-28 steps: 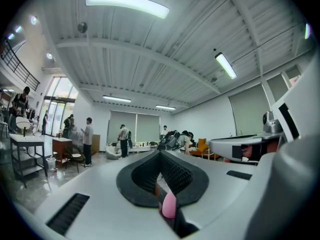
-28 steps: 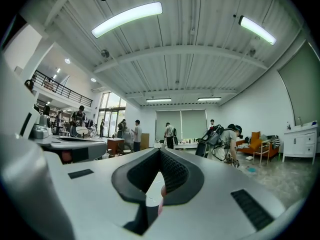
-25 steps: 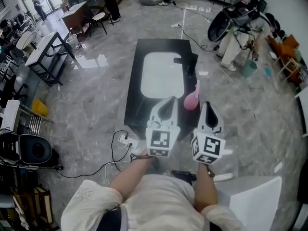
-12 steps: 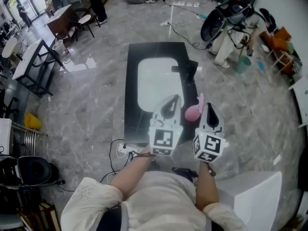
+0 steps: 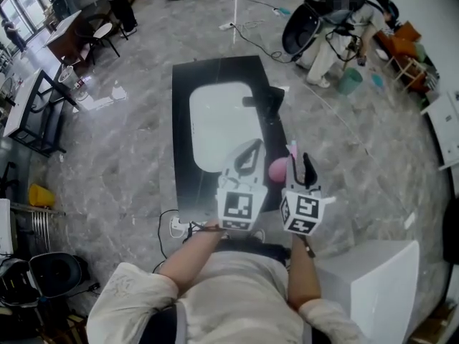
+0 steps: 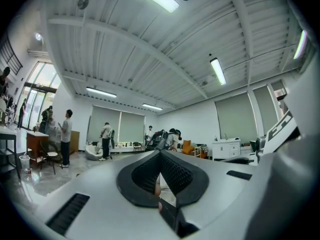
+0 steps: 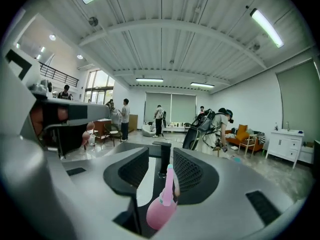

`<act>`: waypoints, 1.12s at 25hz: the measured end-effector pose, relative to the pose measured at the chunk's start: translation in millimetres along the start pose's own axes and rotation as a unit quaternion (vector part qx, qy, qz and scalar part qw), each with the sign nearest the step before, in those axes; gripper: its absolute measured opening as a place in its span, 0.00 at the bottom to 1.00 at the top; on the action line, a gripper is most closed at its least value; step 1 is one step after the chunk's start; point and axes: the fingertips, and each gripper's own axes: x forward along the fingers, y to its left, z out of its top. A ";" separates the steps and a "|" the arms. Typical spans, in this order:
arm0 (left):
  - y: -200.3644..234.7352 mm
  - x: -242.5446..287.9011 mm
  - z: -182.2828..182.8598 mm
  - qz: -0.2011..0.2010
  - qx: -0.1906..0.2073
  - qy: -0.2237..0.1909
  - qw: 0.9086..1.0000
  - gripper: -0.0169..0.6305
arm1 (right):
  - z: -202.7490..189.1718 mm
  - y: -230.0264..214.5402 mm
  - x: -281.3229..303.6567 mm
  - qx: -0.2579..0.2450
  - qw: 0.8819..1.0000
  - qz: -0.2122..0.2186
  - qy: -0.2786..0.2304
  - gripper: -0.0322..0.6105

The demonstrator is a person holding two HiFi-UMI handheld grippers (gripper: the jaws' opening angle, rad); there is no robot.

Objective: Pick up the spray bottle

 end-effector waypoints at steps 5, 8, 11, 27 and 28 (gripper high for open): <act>-4.8 13.1 -0.6 0.009 0.009 0.003 1.000 0.03 | -35.9 -8.5 25.2 -0.003 0.999 0.013 0.048 0.36; -4.7 18.3 -4.1 0.017 0.013 0.007 1.000 0.03 | -55.5 -12.9 37.5 -0.006 0.998 0.017 0.061 0.36; -6.4 22.4 -8.3 0.024 0.017 0.011 0.999 0.03 | -73.0 -13.8 42.7 -0.010 0.997 0.021 0.079 0.36; -1.5 31.9 -24.4 0.039 0.004 0.034 0.999 0.03 | -105.9 -16.2 57.8 0.007 0.993 0.036 0.115 0.27; -1.8 31.9 -25.4 0.039 0.004 0.034 0.999 0.03 | -105.6 -14.9 57.9 0.008 0.993 0.040 0.115 0.26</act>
